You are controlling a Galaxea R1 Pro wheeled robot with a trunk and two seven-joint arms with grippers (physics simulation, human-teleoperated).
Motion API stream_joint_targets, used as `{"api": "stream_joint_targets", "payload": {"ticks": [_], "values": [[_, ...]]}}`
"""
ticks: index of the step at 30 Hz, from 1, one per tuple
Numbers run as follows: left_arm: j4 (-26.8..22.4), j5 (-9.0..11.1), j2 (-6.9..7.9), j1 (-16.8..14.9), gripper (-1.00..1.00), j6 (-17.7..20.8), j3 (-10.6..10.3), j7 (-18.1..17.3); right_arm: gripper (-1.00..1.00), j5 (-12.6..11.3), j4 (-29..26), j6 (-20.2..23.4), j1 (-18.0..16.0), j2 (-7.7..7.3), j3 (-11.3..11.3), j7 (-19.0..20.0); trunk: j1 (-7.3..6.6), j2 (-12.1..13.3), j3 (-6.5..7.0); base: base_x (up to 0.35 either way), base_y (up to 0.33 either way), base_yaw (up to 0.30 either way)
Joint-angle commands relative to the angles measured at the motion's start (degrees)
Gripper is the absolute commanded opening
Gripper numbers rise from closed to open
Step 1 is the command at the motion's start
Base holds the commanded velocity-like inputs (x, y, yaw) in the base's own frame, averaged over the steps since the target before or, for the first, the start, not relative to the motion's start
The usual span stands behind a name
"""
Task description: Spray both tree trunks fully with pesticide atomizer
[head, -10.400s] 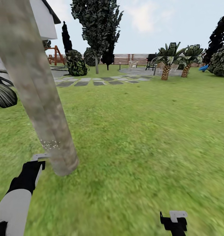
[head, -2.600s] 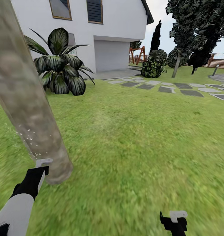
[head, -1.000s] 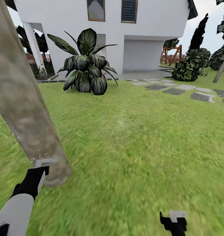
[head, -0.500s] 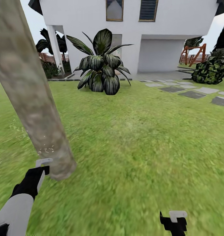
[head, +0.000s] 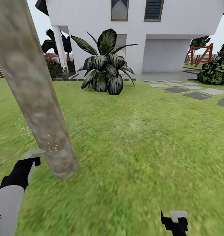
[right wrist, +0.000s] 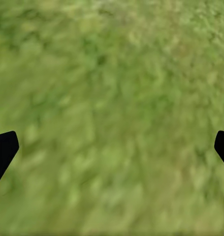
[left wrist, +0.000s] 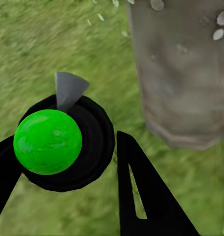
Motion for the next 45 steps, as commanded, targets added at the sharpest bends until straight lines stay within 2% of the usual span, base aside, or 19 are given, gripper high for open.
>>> {"api": "stream_joint_targets", "payload": {"ticks": [1,2,4,11,16,20,22,32,37,45], "values": [[0.08,-0.40,0.04,-0.58,-1.00,0.59,-0.18,-1.79,1.00,0.60,0.07,-0.16,-0.04,0.00,-0.41,-0.22,-0.01,-0.02,-0.05,0.000,0.000,0.000],[-0.11,-0.53,0.39,-0.94,-1.00,2.01,-0.51,-4.48,1.00,0.58,0.07,-0.16,-0.04,0.00,-0.41,-0.22,-0.01,-0.02,-0.05,0.000,0.000,0.000],[-0.66,-0.76,0.85,-1.75,-1.00,4.30,-0.71,-6.39,1.00,0.55,0.07,-0.16,-0.04,0.00,-0.41,-0.22,-0.01,-0.02,-0.05,0.000,0.000,0.000],[-1.26,-1.00,0.90,-2.69,-1.00,5.24,-0.87,-6.81,1.00,0.53,0.02,-0.16,-0.04,0.09,-0.41,-0.22,-0.01,-0.02,-0.05,0.000,0.000,0.193],[-1.33,-1.06,0.20,-3.18,-1.00,5.25,-1.02,-6.81,1.00,0.53,-0.02,-0.16,-0.04,0.00,-0.41,-0.22,-0.01,-0.02,-0.05,0.000,0.000,0.246],[-3.21,-1.08,0.09,-3.21,-1.00,5.87,-5.25,-6.76,1.00,0.56,0.05,-0.16,-0.04,0.00,-0.41,-0.22,-0.01,-0.02,-0.05,0.101,-0.058,0.024],[-5.60,-1.08,0.09,-3.18,-1.00,8.81,-6.60,-6.72,1.00,0.57,0.06,-0.18,-0.04,-0.03,-0.41,-0.22,-0.01,-0.02,-0.05,0.224,-0.152,0.002],[-6.95,-0.94,0.94,-2.64,-1.00,9.48,-6.17,-6.72,1.00,0.57,0.05,-0.16,-0.04,0.00,-0.41,-0.22,-0.01,-0.02,-0.05,0.082,-0.053,0.037],[-6.96,-0.80,0.91,-2.52,-1.00,9.41,-6.06,-6.72,1.00,0.61,0.07,-0.16,-0.04,0.00,-0.41,-0.22,-0.01,-0.02,-0.05,0.061,-0.177,0.239],[-6.96,-0.73,0.72,-2.42,-1.00,9.38,-6.23,-6.65,1.00,0.61,0.07,-0.16,-0.04,0.00,-0.41,-0.22,-0.01,-0.02,-0.05,0.007,-0.272,0.020]]}}
